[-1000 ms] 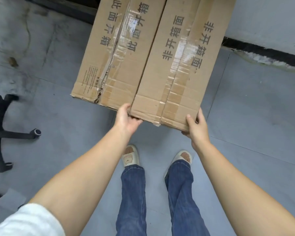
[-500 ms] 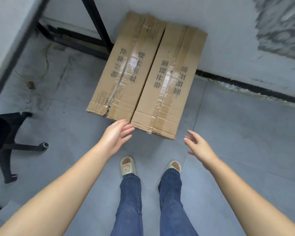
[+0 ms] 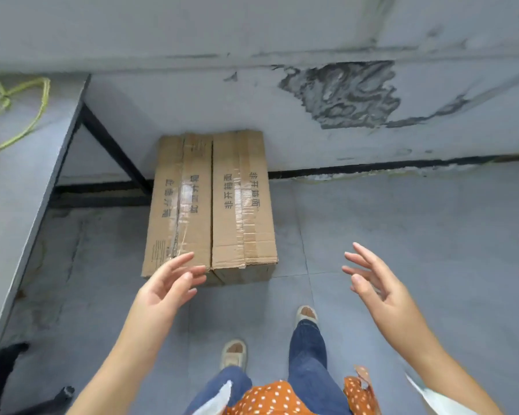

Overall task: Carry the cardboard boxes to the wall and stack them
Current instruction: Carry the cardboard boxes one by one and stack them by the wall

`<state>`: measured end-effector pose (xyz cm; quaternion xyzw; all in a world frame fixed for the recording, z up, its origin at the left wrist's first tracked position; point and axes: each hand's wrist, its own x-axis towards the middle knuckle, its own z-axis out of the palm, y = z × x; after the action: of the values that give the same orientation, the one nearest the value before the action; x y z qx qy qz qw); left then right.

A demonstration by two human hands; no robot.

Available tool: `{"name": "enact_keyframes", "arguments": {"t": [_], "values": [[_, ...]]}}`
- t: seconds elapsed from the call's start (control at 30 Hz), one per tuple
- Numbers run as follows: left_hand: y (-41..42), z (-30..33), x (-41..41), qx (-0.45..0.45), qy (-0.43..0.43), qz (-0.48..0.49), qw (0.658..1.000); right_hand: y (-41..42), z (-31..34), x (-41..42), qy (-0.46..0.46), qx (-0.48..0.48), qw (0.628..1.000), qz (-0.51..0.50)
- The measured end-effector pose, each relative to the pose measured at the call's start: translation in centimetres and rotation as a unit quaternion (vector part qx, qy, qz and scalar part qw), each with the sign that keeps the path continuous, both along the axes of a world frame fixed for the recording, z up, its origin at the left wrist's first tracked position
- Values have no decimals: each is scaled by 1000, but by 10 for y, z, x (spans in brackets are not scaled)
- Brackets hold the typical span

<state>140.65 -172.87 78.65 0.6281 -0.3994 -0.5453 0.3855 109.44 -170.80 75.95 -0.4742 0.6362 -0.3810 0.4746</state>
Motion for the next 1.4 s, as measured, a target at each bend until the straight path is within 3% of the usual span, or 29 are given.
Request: {"name": "enact_keyframes", "arguments": {"t": [0.13, 0.33, 0.57, 0.87, 1.13, 1.4], "values": [[-9, 21, 18, -46, -39, -157, 986, 75, 6, 37, -39, -29, 987, -152], [-5, 40, 2, -78, -35, -303, 949, 185, 18, 75, -35, -55, 937, -342], [62, 46, -75, -104, 5, -458, 883, 310, 30, 90, -6, -101, 836, -539], [236, 43, -159, -108, 26, -614, 781, 526, 35, 124, 55, -89, 714, -692], [478, 43, -228, -84, 63, -762, 639, 755, 41, 171, 70, -52, 580, -810], [613, 39, -290, -115, 24, -868, 482, 851, 23, 184, 35, -30, 464, -885]]}}
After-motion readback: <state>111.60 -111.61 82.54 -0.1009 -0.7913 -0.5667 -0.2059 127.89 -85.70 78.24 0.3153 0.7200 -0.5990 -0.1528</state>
